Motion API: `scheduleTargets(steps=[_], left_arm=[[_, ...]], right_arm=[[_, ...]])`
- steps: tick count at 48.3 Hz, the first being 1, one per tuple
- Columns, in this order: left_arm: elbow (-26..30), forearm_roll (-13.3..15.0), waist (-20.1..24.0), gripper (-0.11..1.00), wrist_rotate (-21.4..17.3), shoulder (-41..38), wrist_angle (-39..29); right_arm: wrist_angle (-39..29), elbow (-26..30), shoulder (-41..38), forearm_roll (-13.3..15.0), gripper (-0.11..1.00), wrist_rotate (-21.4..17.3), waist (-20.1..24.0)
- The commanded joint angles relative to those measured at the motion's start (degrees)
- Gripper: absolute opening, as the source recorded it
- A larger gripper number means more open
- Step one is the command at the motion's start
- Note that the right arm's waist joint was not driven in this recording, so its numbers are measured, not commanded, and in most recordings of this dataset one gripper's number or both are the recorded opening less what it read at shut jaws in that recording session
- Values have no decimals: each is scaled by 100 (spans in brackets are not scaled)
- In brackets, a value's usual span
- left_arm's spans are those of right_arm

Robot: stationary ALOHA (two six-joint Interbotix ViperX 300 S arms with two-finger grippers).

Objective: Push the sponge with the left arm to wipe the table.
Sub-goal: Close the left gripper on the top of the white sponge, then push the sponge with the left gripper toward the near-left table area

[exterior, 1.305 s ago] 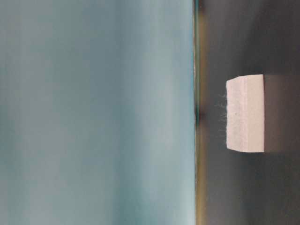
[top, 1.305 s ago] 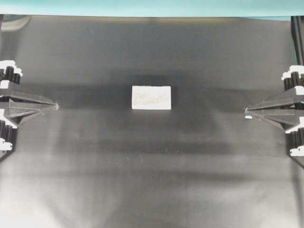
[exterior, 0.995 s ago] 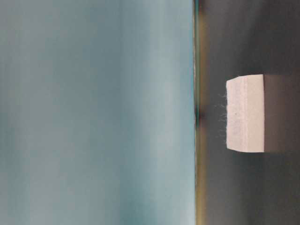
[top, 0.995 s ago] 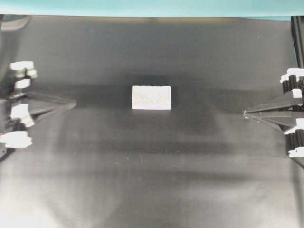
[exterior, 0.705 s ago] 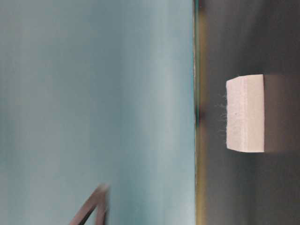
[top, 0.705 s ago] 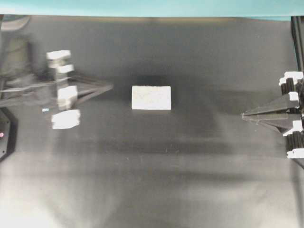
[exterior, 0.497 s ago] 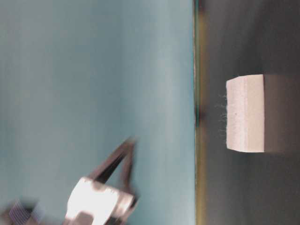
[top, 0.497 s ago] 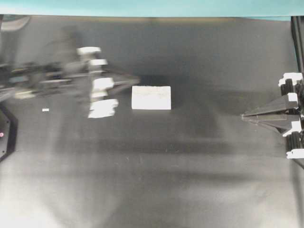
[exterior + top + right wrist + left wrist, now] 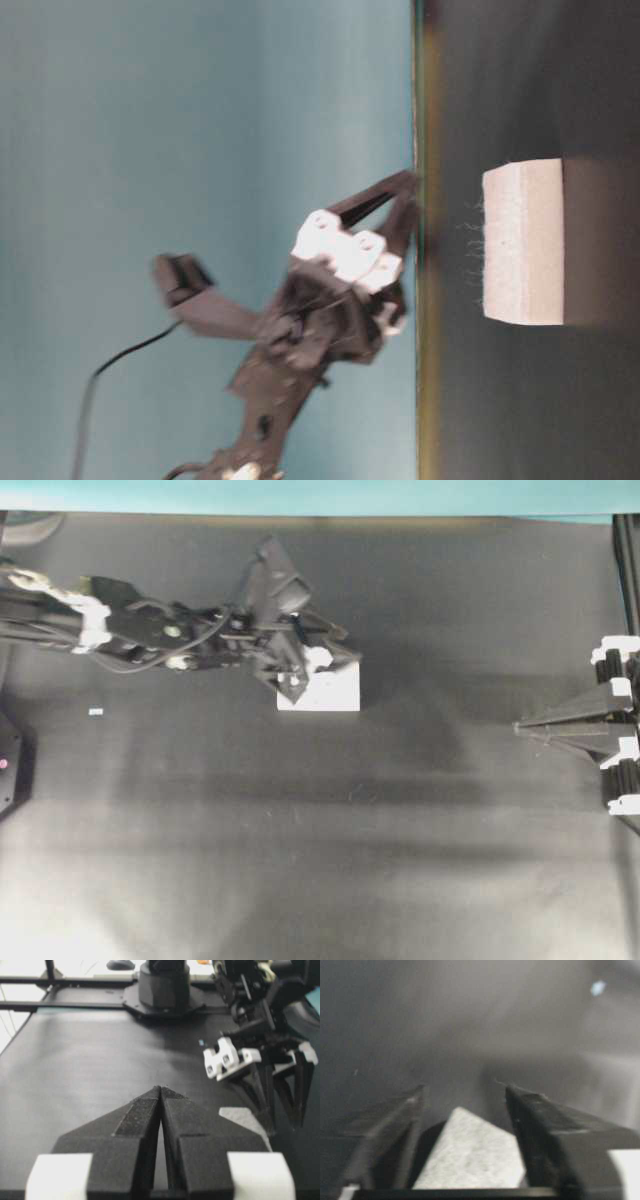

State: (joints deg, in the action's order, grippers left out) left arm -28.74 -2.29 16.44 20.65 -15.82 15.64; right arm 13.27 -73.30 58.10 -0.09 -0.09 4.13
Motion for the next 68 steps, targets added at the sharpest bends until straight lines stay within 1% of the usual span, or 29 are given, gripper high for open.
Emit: scheduleTargets(steps=[1, 3, 8, 13, 18, 24, 38, 49, 58, 68], left_arm=[[141, -9, 70, 70, 88, -185, 62], [167, -9, 88, 72, 114, -272, 79], [264, -18, 79, 69, 158, -439, 62], [255, -9, 62, 67, 431, -519, 18], [132, -9, 44, 67, 721, -510, -26], [-35, -18, -35, 66, 888, -457, -26], [-308, -9, -422, 66, 1002, -343, -35], [-624, -18, -712, 66, 1099, 44, -211], [-1107, -18, -888, 66, 1099, 501, -237], [-1670, -18, -1178, 66, 1099, 896, -176]], right_arm=[[26, 18, 0, -9, 0, -35, 0], [26, 0, 9, -9, 0, -35, 0], [26, -18, 35, -9, 0, -35, 0], [18, -35, 62, -9, 0, -35, 0], [18, -62, 70, -9, 0, -35, 0], [18, -79, 88, -9, 0, -35, 0], [18, -88, 88, -9, 0, -35, 0], [18, -123, 88, -9, 0, -35, 0], [26, -132, 88, -9, 0, -35, 0], [26, -132, 88, -9, 0, -44, 9]])
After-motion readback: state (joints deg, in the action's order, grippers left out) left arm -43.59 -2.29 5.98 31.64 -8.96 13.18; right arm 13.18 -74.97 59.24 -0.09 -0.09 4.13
